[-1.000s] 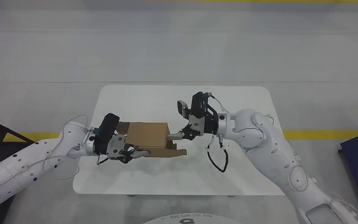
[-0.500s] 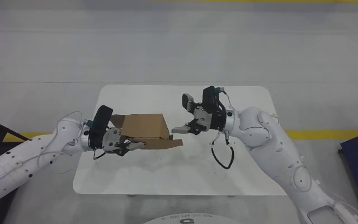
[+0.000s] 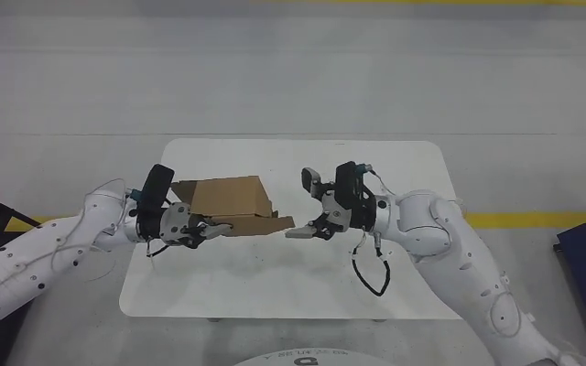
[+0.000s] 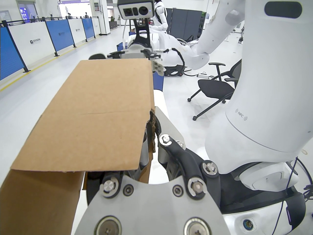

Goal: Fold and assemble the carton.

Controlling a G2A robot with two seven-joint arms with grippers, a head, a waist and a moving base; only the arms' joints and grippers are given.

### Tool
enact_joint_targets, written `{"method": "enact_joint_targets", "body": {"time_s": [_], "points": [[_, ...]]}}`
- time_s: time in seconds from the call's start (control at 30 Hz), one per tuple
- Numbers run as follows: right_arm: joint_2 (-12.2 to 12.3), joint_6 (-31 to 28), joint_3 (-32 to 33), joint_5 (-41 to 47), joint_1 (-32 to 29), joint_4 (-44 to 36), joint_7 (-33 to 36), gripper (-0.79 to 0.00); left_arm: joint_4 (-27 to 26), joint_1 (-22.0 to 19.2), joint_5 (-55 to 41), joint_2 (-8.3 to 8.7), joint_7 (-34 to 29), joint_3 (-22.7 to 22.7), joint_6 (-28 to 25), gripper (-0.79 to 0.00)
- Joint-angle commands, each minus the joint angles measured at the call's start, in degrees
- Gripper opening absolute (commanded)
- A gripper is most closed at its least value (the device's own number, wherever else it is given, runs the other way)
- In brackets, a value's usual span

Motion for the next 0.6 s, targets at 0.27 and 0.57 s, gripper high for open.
{"method": "enact_joint_targets", "body": {"time_s": [0.27,0.57], "points": [[-0.96,3.78,-3.38,-0.71,3.66,2.72,-0.9,0.0,-2.1,0.1,2.42,0.18,0.0,0.94,0.0,-0.785],[-1.72,4.51,-6.38,-0.84,6.49,4.41,-0.03,0.0,-2.34,-0.17,2.09,-0.09,0.0,1.02,0.0,-0.785]]}}
